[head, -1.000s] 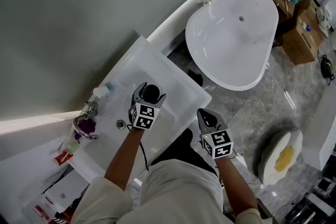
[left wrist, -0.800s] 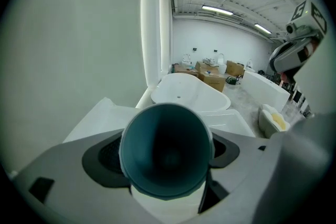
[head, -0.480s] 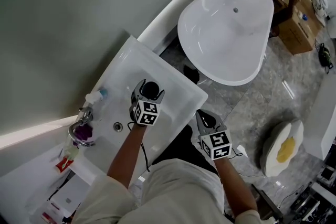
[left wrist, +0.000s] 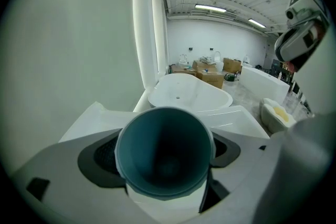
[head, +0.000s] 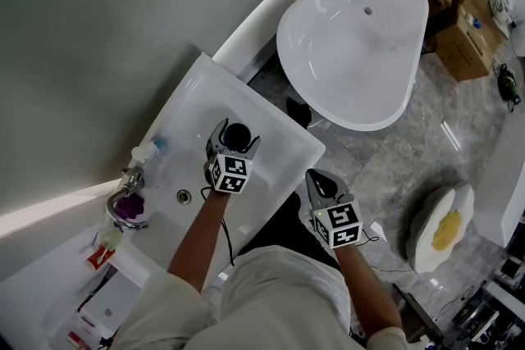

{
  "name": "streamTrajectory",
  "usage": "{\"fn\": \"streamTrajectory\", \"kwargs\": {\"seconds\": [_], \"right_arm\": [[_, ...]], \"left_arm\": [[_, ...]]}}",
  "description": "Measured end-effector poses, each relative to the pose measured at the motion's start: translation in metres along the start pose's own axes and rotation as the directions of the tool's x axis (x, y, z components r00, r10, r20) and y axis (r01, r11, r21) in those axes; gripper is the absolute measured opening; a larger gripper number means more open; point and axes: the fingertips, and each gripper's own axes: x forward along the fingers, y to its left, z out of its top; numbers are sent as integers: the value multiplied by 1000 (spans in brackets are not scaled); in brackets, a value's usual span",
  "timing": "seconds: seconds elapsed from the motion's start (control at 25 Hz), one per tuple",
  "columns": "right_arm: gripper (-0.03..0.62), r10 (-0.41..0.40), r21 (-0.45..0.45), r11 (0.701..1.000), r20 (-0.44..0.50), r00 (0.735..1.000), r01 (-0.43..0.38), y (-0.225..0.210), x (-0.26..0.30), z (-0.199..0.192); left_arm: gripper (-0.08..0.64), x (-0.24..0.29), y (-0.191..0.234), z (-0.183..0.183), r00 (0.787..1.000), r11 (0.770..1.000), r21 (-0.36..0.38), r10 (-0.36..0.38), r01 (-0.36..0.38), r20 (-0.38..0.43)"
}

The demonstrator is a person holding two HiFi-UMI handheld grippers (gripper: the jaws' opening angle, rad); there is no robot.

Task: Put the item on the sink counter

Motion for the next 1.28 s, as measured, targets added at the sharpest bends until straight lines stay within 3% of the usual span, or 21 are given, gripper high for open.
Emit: {"fn": "streamTrajectory", "kwargs": {"seconds": [0.52, 1.28], "right_arm": [[11, 9, -25, 1000, 18, 1000, -8, 9, -6, 9], [11, 18, -95, 995, 116, 993, -7, 41, -55, 30]], "left_arm": [[463, -19, -1, 11, 999, 999, -24, -21, 22, 45], [460, -127, -26, 39, 990, 1000, -24, 6, -3, 143]]}}
